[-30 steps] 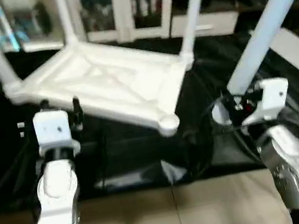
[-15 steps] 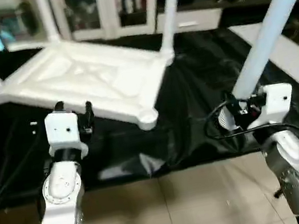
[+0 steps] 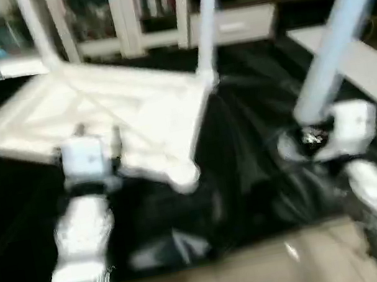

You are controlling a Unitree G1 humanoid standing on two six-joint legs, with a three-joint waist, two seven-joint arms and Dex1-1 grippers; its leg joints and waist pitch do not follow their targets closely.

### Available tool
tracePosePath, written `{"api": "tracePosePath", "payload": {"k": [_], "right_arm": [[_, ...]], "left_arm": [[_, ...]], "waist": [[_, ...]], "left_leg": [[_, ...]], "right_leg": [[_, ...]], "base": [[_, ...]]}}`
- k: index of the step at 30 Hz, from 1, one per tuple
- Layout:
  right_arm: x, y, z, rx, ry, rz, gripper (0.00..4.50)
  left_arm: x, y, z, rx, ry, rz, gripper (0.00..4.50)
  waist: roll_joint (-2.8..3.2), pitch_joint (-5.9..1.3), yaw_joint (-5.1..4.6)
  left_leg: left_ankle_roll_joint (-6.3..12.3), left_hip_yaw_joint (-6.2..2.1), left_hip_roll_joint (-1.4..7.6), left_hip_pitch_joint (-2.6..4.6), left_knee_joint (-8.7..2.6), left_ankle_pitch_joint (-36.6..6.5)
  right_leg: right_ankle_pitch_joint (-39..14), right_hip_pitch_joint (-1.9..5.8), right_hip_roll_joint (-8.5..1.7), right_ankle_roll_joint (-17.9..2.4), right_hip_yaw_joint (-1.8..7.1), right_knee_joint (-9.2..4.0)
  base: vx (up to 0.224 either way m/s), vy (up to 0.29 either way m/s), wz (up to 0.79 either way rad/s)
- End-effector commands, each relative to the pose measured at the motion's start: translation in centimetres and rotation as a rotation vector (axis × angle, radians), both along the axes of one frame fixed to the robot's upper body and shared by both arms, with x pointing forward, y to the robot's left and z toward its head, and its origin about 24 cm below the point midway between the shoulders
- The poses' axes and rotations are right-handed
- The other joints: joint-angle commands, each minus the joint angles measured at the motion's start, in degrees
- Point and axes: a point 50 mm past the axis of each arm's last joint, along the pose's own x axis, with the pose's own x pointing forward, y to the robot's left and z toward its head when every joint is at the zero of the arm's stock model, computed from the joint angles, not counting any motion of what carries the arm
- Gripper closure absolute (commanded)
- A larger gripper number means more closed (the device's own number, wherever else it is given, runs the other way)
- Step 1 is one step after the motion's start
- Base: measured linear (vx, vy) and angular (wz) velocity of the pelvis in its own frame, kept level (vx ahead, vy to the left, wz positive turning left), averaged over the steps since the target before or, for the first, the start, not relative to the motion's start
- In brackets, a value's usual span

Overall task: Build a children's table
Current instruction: Pick table leg

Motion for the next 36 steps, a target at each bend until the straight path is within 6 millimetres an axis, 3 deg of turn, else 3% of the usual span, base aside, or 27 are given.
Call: {"api": "tracePosePath", "payload": {"k": [1, 2, 3, 4, 5, 6, 7, 8, 9, 10, 11, 12, 13, 14, 15, 16, 17, 18, 19, 20, 21, 22, 23, 24, 26, 31, 36], "right_arm": [[0.5, 1.4, 1.3, 0.006, -0.055, 0.057, 2.62], [0.6, 1.5, 1.3, 0.005, -0.054, 0.064, 2.62], [0.6, 1.6, 1.3, 0.005, -0.053, 0.066, 2.62], [0.6, 1.7, 1.2, 0.006, -0.05, 0.075, 2.62], [0.6, 2.0, 1.1, 0.015, -0.043, 0.093, 2.62], [0.7, 2.1, 1.0, 0.021, -0.038, 0.106, 2.62], [0.6, 2.4, 1.0, 0.017, -0.036, 0.125, 2.62], [0.6, 2.4, 0.9, 0.042, -0.037, 0.124, 2.62], [0.6, 2.4, 0.9, 0.061, -0.034, 0.118, 2.62], [0.6, 2.3, 0.8, 0.063, -0.031, 0.115, 2.62], [0.6, 2.2, 0.8, 0.063, -0.031, 0.11, 2.62], [0.6, 2.2, 0.8, 0.064, -0.034, 0.104, 2.62], [0.6, 2.2, 0.8, 0.064, -0.034, 0.104, 2.62], [0.5, 1.9, 0.9, 0.081, -0.046, 0.079, 2.62], [0.4, 1.8, 0.9, 0.084, -0.048, 0.074, 2.62], [0.4, 1.8, 1.0, 0.088, -0.051, 0.069, 2.62], [0.3, 1.7, 1.0, 0.09, -0.054, 0.064, 2.62], [0.0, 1.4, 1.1, 0.108, -0.066, 0.053, 2.62], [-0.2, 1.3, 1.1, 0.129, -0.069, 0.054, 2.62], [-0.3, 1.3, 1.1, 0.143, -0.07, 0.055, 2.62], [-0.4, 1.2, 1.2, 0.159, -0.077, 0.061, 2.62], [-0.5, 1.2, 1.3, 0.164, -0.08, 0.063, 2.62], [-0.6, 1.2, 1.5, 0.186, -0.089, 0.08, 2.62], [-0.7, 1.2, 1.6, 0.191, -0.097, 0.094, 2.62], [-0.8, 1.0, 1.9, 0.188, -0.103, 0.136, 2.62], [-0.9, 0.8, 2.2, 0.141, -0.07, 0.283, 2.62], [-1.8, 1.4, 2.2, 0.094, -0.003, 0.504, 2.62]], "left_arm": [[-0.1, 1.3, 0.4, 0.02, -0.015, 0.043, 1.16], [-0.1, 1.3, 0.4, 0.019, -0.016, 0.045, 1.16], [-0.1, 1.3, 0.4, 0.019, -0.016, 0.046, 1.16], [-0.2, 1.4, 0.4, 0.018, -0.016, 0.05, 1.16], [-0.3, 1.5, 0.4, 0.018, -0.016, 0.058, 1.16], [-0.3, 1.6, 0.4, 0.018, -0.015, 0.064, 1.16], [-0.4, 1.7, 0.3, 0.018, -0.016, 0.069, 1.16], [-0.4, 1.7, 0.4, 0.018, -0.017, 0.07, 1.16], [-0.5, 1.7, 0.5, 0.008, -0.03, 0.06, 1.16], [-0.6, 1.7, 0.6, 0.002, -0.037, 0.053, 1.16], [-0.6, 1.6, 0.6, 0.004, -0.036, 0.037, 1.16], [-0.6, 1.5, 0.6, 0.0, -0.027, 0.012, 1.16], [-0.6, 1.5, 0.6, 0.0, -0.027, 0.012, 1.16], [-1.0, 0.8, 0.3, -0.008, -0.001, -0.134, 1.16], [-1.1, 0.6, 0.3, -0.014, 0.001, -0.173, 1.16], [-1.3, 0.3, 0.3, -0.02, 0.003, -0.217, 1.16], [-1.6, 0.0, 0.3, -0.028, 0.005, -0.268, 1.16], [-1.8, -0.4, -0.3, -0.022, 0.06, -0.347, 1.16], [-1.9, -0.5, -0.6, -0.012, 0.086, -0.389, 1.16], [-2.0, -0.6, -0.8, -0.006, 0.1, -0.416, 1.16], [-2.0, -0.8, -0.9, 0.0, 0.111, -0.458, 1.16], [-2.0, -0.8, -0.9, 0.002, 0.115, -0.472, 1.16], [-2.0, -1.0, -1.0, 0.002, 0.131, -0.529, 1.16], [-1.9, -1.0, -0.9, 0.009, 0.134, -0.558, 0.89], [-1.6, -1.2, -0.8, 0.038, 0.15, -0.652, 0.82], [-0.8, -1.9, -0.7, 0.103, 0.199, -0.836, 0.47], [-0.7, -2.5, -1.2, 0.148, 0.294, -1.0, 0.18]], "waist": [[-1.47, -2.48, 2.87], [0.81, -2.41, 3.33], [2.3, -2.19, 2.95], [4.98, -2.75, -0.03], [4.69, -4.11, -0.96], [3.82, -4.29, -0.69], [3.71, -4.34, -0.43], [2.38, -4.06, -0.16], [1.9, -3.65, -0.78], [0.28, -1.61, 0.75], [-0.7, -1.54, 0.87], [-3.66, -0.83, 2.22], [-4.92, -1.6, 3.27], [-3.36, -2.25, 4.22], [-3.47, -2.92, 4.61], [-3.21, -2.79, 4.76], [-1.88, -2.66, 4.8], [-0.49, -2.58, 4.46], [0.87, -2.61, 3.26], [1.0, -2.83, 2.0], [0.84, -2.43, 1.59], [0.43, -2.05, 1.67], [0.59, -1.51, 1.75], [0.38, -0.96, 1.65], [0.41, -0.68, 1.34], [1.0, -1.15, 0.32], [0.68, -1.73, 0.28]], "left_leg": [[-0.36, 1.79, 2.28, -4.69, -3.33, 6.0], [1.79, 1.75, 3.78, -2.48, -8.11, 10.9], [4.05, 0.83, 4.44, -0.38, -10.41, 11.9], [14.77, -7.77, 6.09, 8.77, -13.14, 6.2], [25.24, -13.39, 7.88, 12.05, -12.29, 9.0], [25.53, -14.93, 8.73, 12.24, -11.33, 13.5], [23.51, -14.55, 7.63, 11.57, -11.22, 14.9], [18.64, -12.86, 5.69, 9.69, -11.85, 16.8], [12.9, -8.02, 7.79, 9.57, -12.14, 17.7], [8.46, -4.49, 6.94, 5.64, -15.39, 15.7], [8.48, -2.97, 5.97, 5.23, -15.44, 13.2], [4.57, 4.29, 2.59, 4.77, -12.55, 0.3], [0.77, 4.44, 0.77, 6.25, -7.5, -2.2], [-5.41, 0.84, 2.15, 4.92, -5.95, 0.8], [-7.92, -0.22, 2.95, 3.73, -6.76, 6.5], [-10.49, -0.57, 3.24, 2.63, -6.64, 15.2], [-12.26, -1.06, 5.05, 2.13, -8.44, 17.4], [-13.28, -0.82, 6.0, 2.19, -10.3, 19.6], [-14.28, -0.28, 8.02, 5.42, -11.22, 26.0], [-14.31, -0.06, 7.93, 7.41, -11.11, 32.3], [-13.97, 0.33, 7.65, 6.57, -11.52, 29.6], [-12.75, 0.87, 7.27, 5.57, -11.8, 18.6], [-11.83, 1.16, 7.37, 4.85, -12.44, 6.4], [-11.58, 1.21, 7.83, 4.64, -13.1, -4.2], [-11.04, 1.52, 8.13, 5.33, -13.59, -11.7], [-10.58, 2.27, 8.71, 4.65, -13.77, -10.3], [-8.91, 2.67, 8.86, 3.92, -13.38, -3.2]], "right_leg": [[26.5, 7.33, -8.46, 12.8, -0.85, -7.89], [21.4, 8.09, -6.28, 12.3, -4.58, -9.13], [16.1, 8.1, -4.38, 12.0, -6.71, -9.01], [-1.7, 1.27, 4.12, 7.8, -8.37, 1.82], [-13.4, -5.41, 5.13, 2.6, -3.9, 8.73], [-11.4, -9.73, 3.55, 1.6, -0.65, 10.57], [-8.9, -10.46, 3.7, 2.4, 0.3, 11.49], [-1.4, -11.59, 4.23, 3.7, 1.86, 12.23], [4.6, -13.2, 2.95, 3.3, 2.32, 11.32], [13.7, -12.22, 2.08, 0.8, 2.69, 9.28], [17.6, -11.42, 1.53, -0.8, 3.46, 5.76], [12.6, -10.04, -2.26, -1.5, 8.4, -3.85], [1.1, -9.2, -5.64, -1.0, 12.57, -6.73], [-2.4, -5.32, -10.62, -8.5, 15.61, -5.6], [8.4, -3.47, -10.13, -11.3, 14.67, -3.37], [33.4, -3.49, -8.03, -15.2, 12.94, -1.56], [42.9, -3.93, -5.89, -18.2, 10.96, -0.86], [41.8, -4.8, -3.72, -18.3, 9.2, 0.03], [30.4, -9.18, 0.41, -16.6, 5.44, 0.85], [21.2, -10.98, 0.76, -14.5, 4.07, 1.0], [17.9, -10.26, 0.13, -13.8, 4.18, 0.35], [11.8, -9.0, -1.69, -13.6, 5.19, -0.93], [4.5, -8.34, -3.08, -14.1, 6.18, -2.16], [-4.8, -8.25, -3.81, -13.9, 6.78, -3.21], [-14.4, -8.89, -4.18, -12.8, 7.0, -4.13], [-13.9, -8.6, -4.21, -12.0, 6.82, -4.08], [-5.9, -7.66, -4.48, -15.2, 6.83, -3.48]], "base": [[0.228, -0.033, 0.46], [0.228, -0.033, 0.46], [0.276, 0.027, 0.58], [0.299, 0.019, 0.35], [0.299, 0.019, 0.35], [0.275, -0.031, 0.41], [0.24, -0.002, 0.67], [0.24, -0.002, 0.67], [0.221, 0.013, 0.52], [0.185, -0.002, 0.34], [0.185, -0.002, 0.34], [0.201, -0.027, 0.48], [0.228, -0.064, 0.48], [0.228, -0.064, 0.48], [0.179, -0.051, 0.07], [0.131, -0.002, -0.02], [0.131, -0.002, -0.02], [0.0, 0.0, 0.0], [0.032, 0.063, 0.21], [0.032, 0.063, 0.21], [0.028, 0.064, 0.19], [0.0, 0.0, 0.0], [0.0, 0.0, 0.0], [0.0, 0.0, 0.0], [0.0, 0.0, 0.0], [0.0, 0.0, 0.0], [0.0, 0.0, 0.0]]}}
